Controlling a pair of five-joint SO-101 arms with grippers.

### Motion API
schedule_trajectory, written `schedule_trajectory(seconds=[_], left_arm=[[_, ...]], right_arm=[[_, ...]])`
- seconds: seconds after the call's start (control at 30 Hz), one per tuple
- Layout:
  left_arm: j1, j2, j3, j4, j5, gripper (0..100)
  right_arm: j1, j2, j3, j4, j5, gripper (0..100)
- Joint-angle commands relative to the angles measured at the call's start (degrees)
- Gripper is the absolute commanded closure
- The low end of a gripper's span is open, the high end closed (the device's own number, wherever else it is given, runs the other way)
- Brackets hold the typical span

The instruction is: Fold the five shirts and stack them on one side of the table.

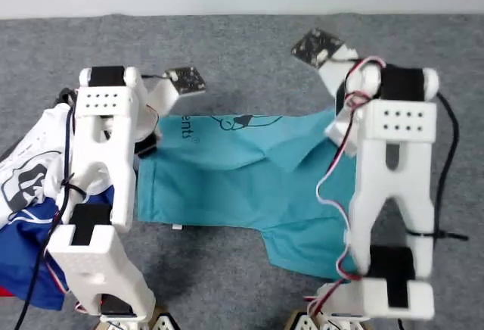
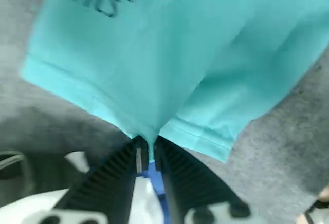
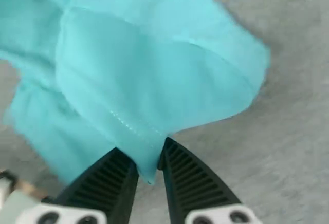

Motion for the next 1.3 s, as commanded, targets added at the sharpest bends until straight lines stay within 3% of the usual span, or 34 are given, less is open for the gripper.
schedule_trajectory(seconds=[0.0,0.5,0.67,0.93,1.27], left_arm=[[-0.35,-3.78,2.86,1.76,-0.35,99],[-2.46,-4.04,6.11,1.85,-0.7,99],[-1.32,-11.34,13.32,1.85,-2.55,99],[0.0,-18.81,22.2,0.35,-2.46,99],[-0.44,-18.9,25.54,-4.84,-2.29,99]], right_arm=[[-1.1,-9.1,9.58,2.33,-2.11,99.0],[-0.84,-32.75,37.36,2.42,-2.11,99.0],[0.48,-37.14,38.77,2.51,-1.93,99.1],[8.75,-38.02,39.74,2.51,5.45,99.1],[7.34,-38.11,44.4,2.59,5.98,99.1]])
